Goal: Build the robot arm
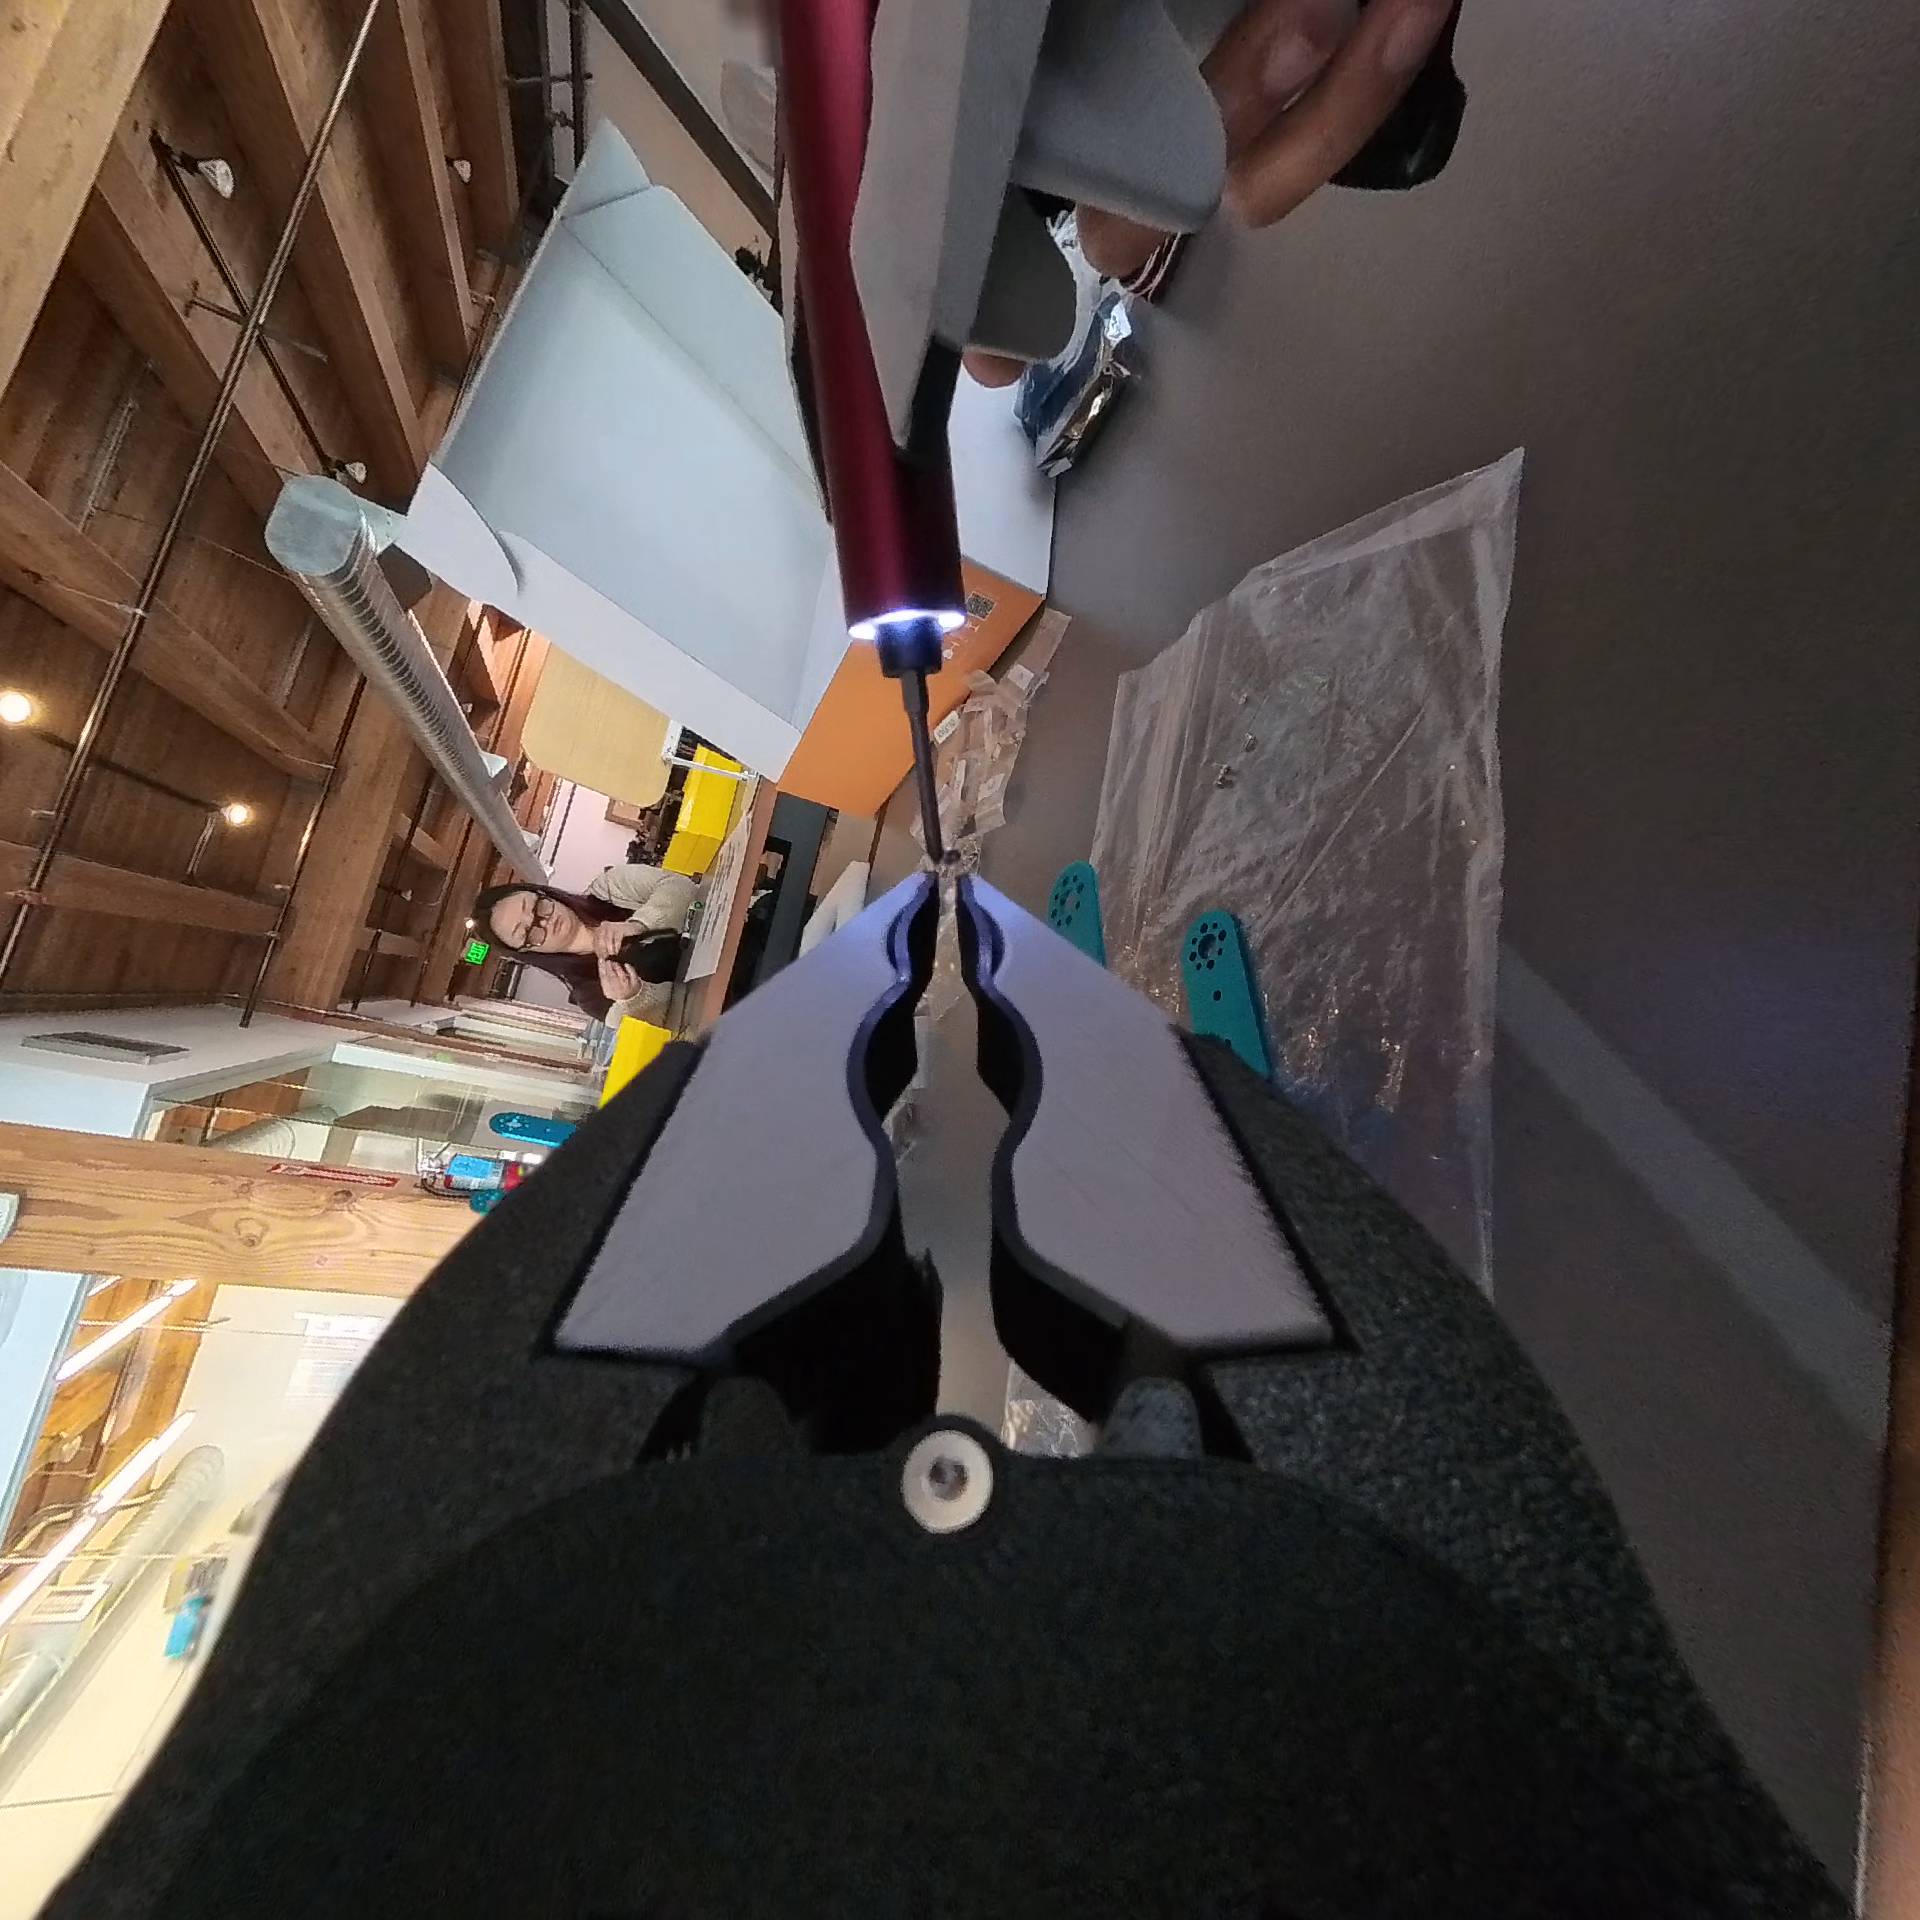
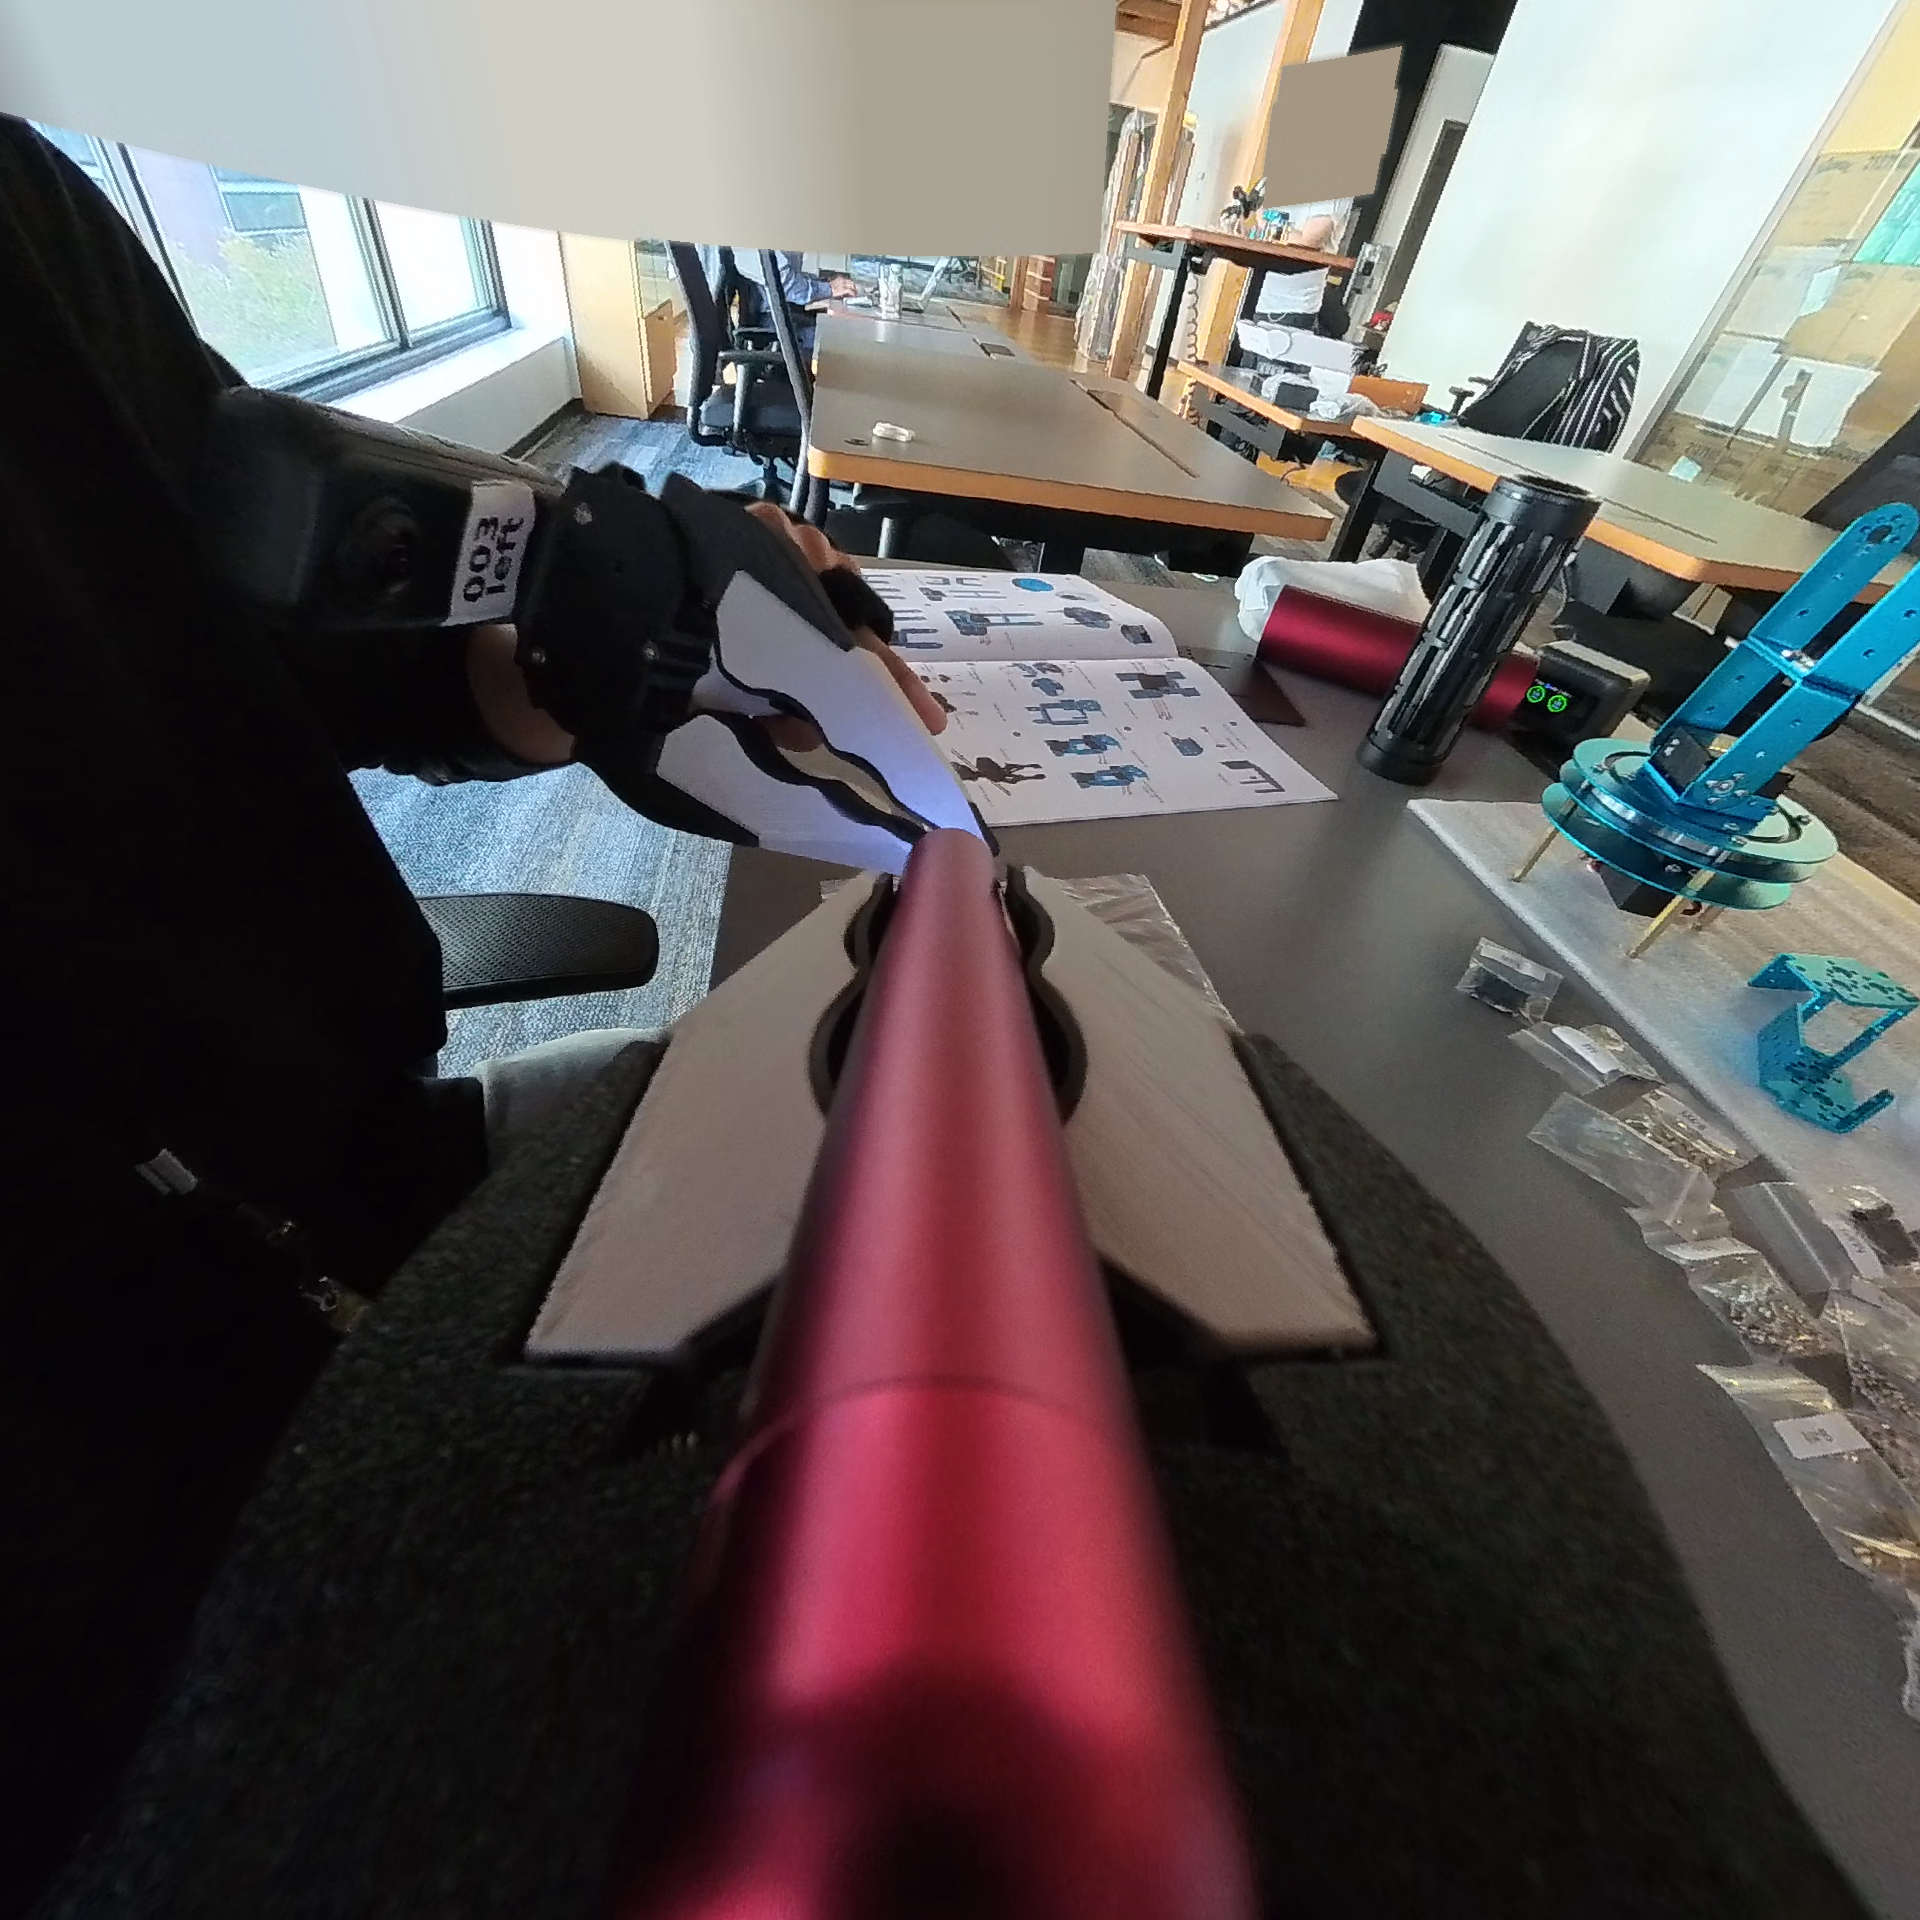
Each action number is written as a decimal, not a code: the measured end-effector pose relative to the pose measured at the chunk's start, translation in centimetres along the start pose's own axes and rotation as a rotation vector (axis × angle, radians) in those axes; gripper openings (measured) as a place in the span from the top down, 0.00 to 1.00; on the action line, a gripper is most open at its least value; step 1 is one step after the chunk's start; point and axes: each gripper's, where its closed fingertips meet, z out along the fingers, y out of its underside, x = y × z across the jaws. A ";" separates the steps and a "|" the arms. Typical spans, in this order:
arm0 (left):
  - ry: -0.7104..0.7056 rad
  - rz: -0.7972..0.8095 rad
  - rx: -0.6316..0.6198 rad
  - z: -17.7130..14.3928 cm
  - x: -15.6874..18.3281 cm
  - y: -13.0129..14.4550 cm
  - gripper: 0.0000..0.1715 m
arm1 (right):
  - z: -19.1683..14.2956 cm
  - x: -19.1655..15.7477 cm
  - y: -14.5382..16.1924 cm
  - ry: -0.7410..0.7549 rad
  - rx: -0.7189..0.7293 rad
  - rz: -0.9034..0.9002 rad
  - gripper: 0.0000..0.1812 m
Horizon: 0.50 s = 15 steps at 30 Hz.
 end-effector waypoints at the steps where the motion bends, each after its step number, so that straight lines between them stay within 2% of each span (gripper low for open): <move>1: 0.003 -0.005 0.001 0.0 0.1 0.1 0.99 | 0.0 0.0 0.0 -0.003 0.000 0.003 0.88; 4: 0.010 -0.022 0.007 0.0 0.2 0.2 0.99 | 0.0 0.0 0.0 -0.004 0.001 0.004 0.88; 8: 0.033 -0.105 0.046 0.1 0.3 0.0 0.91 | 0.1 -0.2 -0.4 -0.028 0.024 0.020 0.88; 15: 0.067 -0.329 0.241 -1.0 -0.9 -1.8 0.92 | -0.2 -0.5 -1.4 -0.083 0.106 0.069 0.89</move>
